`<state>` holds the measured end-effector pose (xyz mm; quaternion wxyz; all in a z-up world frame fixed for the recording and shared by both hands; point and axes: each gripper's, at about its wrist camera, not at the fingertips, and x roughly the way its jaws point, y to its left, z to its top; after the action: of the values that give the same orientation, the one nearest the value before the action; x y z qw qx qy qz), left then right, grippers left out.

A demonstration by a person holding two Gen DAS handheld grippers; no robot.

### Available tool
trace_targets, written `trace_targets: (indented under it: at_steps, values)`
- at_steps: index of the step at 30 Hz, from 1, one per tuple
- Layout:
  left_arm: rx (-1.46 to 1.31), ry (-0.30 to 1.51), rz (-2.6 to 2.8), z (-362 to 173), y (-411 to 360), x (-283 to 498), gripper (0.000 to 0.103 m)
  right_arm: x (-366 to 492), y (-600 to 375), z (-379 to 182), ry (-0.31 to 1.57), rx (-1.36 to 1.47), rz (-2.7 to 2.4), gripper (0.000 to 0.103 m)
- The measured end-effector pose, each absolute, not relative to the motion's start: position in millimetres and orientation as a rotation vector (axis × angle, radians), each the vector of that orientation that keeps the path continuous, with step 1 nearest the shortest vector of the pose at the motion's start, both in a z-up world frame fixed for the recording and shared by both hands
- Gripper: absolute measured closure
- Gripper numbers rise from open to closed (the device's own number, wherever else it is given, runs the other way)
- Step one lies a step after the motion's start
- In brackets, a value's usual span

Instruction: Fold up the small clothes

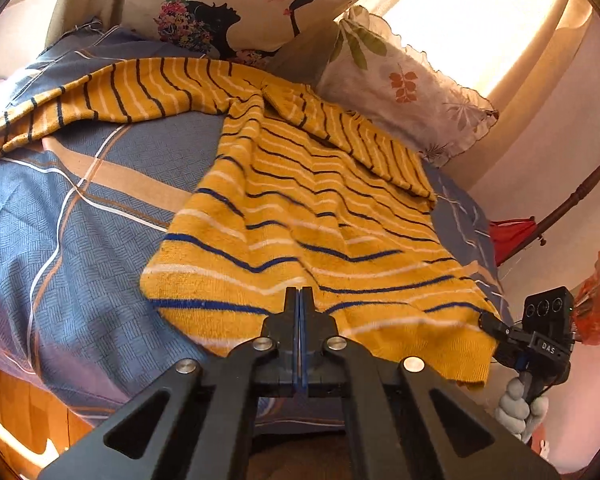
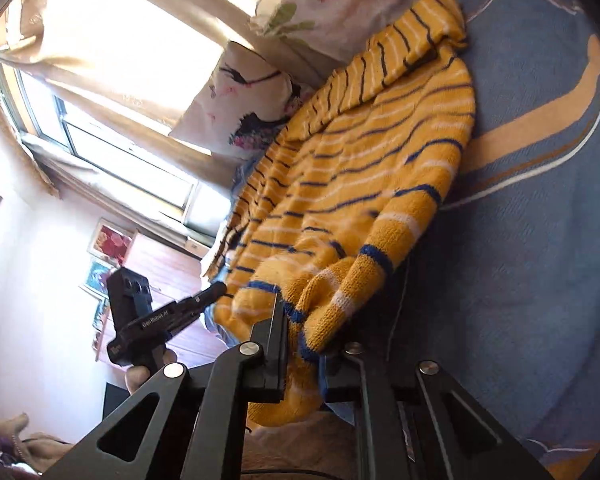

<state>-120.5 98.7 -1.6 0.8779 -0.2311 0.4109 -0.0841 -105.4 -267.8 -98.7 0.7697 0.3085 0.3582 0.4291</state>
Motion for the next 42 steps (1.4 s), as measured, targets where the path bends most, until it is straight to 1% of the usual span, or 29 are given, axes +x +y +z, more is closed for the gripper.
trace_targets:
  at_steps: [2,4,5,6,7,8,9,10,11,12,14,17,20,23,27,34,35,37,38,42]
  values:
    - [-0.446,0.840,-0.173,5,93,-132,0.103,-111,-283,-98,0.765,0.650,0.908,0.091]
    - [-0.440,0.850,-0.164,1,96,-138,0.102,-111,-286,-110,0.816,0.605,0.874,0.090]
    - [-0.449,0.849,-0.163,-2,101,-139,0.099,-111,-287,-117,0.844,0.569,0.820,0.085]
    - [-0.464,0.849,-0.145,-6,110,-139,0.095,-111,-289,-123,0.872,0.536,0.764,0.084]
    - [-0.488,0.848,-0.112,-8,121,-139,0.082,-111,-292,-127,0.896,0.515,0.722,0.082]
    - [-0.527,0.834,-0.078,-9,136,-139,0.067,-111,-297,-128,0.893,0.520,0.691,0.080]
    - [-0.570,0.808,-0.049,-10,152,-139,0.060,-113,-307,-126,0.867,0.541,0.659,0.080]
    - [-0.612,0.778,-0.015,-10,169,-138,0.048,-114,-318,-122,0.837,0.564,0.635,0.078]
    - [-0.653,0.744,0.018,-10,187,-137,0.043,-115,-327,-117,0.806,0.587,0.613,0.073]
    - [-0.694,0.711,0.045,-10,206,-134,0.042,-114,-335,-111,0.772,0.605,0.592,0.065]
    - [-0.775,0.658,0.089,-15,242,-125,0.040,-110,-341,-100,0.730,0.613,0.558,0.060]
    - [-0.894,0.618,0.177,-31,290,-106,0.037,-102,-328,-87,0.716,0.581,0.549,0.059]
    - [-0.980,0.640,0.230,-54,322,-89,0.037,-90,-299,-75,0.725,0.521,0.568,0.060]
    - [-1.003,0.654,0.265,-69,339,-77,0.037,-79,-271,-65,0.729,0.454,0.585,0.060]
    - [-0.953,0.627,0.302,-64,356,-62,0.037,-65,-242,-56,0.745,0.418,0.631,0.060]
    - [-0.820,0.630,0.364,-59,379,-34,0.037,-41,-199,-60,0.793,0.369,0.649,0.060]
    - [-0.785,0.646,0.358,-57,379,-30,0.056,-38,-195,-61,0.799,0.364,0.650,0.060]
    - [-0.714,0.685,0.321,-53,379,-23,0.097,-34,-189,-62,0.803,0.361,0.657,0.060]
    - [-0.697,0.684,0.317,-49,379,-22,0.099,-32,-186,-62,0.805,0.364,0.663,0.060]
    - [-0.648,0.669,0.296,-24,375,-16,0.099,-23,-183,-64,0.802,0.378,0.668,0.060]
